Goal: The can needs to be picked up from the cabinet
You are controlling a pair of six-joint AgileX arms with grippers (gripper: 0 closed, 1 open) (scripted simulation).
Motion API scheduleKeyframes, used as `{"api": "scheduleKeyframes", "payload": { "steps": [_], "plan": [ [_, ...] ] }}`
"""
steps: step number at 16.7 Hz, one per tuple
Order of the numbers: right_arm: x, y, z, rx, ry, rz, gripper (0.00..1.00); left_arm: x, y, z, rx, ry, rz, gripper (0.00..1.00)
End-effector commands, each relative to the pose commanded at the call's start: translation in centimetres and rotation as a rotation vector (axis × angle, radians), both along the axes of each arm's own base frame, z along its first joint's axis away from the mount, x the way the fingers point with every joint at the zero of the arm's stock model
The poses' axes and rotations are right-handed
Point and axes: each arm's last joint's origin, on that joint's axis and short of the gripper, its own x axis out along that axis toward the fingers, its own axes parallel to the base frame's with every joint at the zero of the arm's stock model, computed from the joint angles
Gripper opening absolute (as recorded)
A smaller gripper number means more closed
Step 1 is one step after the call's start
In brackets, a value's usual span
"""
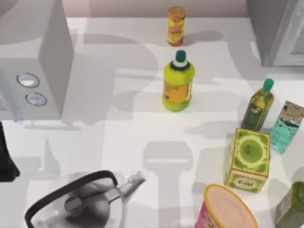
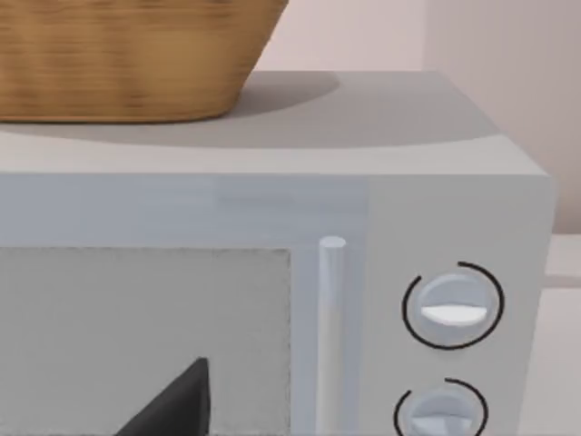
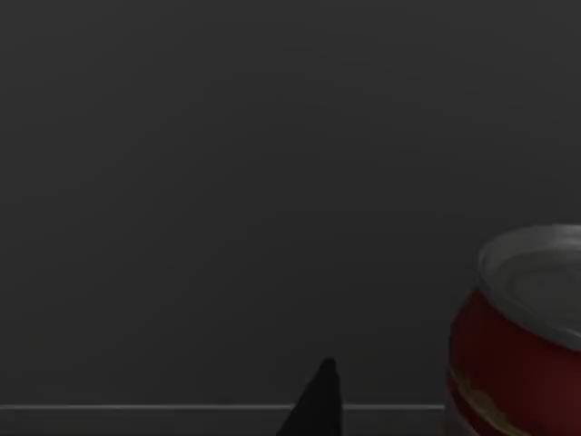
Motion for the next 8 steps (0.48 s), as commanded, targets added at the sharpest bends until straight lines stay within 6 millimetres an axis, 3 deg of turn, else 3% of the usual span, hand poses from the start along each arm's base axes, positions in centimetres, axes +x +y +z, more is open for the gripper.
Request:
{"api": "scheduleKeyframes", "payload": {
  "steps": [5, 8],
  "plan": [
    [0.00, 0.00, 0.00, 0.000, 0.000, 0.000, 0.02, 0.00, 0.00, 0.00, 0.000, 0.000, 0.000, 1.00],
    [0.00, 0.00, 0.00, 0.000, 0.000, 0.000, 0.00, 0.00, 0.00, 0.00, 0.000, 0.000, 0.000, 1.00]
  ]
}}
